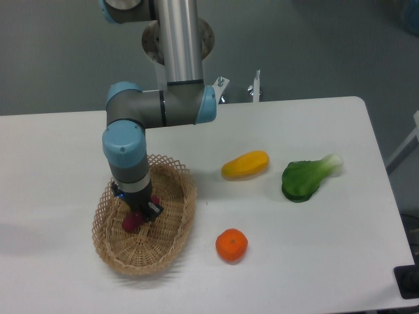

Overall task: Pick up the sweet potato from the basket
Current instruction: 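Lower the gripper into the basket around the purple sweet potato, then close the gripper on the purple sweet potato, then lift the sweet potato out of the basket and carry it beside the bok choy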

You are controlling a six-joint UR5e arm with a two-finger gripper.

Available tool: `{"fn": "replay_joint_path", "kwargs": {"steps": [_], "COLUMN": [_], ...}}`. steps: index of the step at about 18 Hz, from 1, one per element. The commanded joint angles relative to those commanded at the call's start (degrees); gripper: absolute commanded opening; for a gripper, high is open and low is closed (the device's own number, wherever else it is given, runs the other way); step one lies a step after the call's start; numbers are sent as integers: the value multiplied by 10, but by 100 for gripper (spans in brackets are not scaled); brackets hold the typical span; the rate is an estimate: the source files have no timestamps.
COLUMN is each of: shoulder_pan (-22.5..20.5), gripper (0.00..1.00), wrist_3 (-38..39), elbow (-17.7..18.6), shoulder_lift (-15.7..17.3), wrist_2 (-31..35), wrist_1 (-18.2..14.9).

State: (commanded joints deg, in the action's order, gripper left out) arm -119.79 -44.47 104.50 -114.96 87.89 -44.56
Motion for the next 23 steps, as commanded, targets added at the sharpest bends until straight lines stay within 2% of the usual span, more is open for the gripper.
{"fn": "replay_joint_path", "kwargs": {"steps": [7,12,17,19,23], "shoulder_pan": [-1,-26,-111,-150,-221], "gripper": [25,25,25,25,25], "wrist_3": [-3,-6,-44,-67,-162], "elbow": [-22,-84,-152,-164,-170], "shoulder_lift": [6,11,14,14,25], "wrist_2": [1,2,-3,-8,-18], "wrist_1": [-2,-6,-15,-16,-40]}}
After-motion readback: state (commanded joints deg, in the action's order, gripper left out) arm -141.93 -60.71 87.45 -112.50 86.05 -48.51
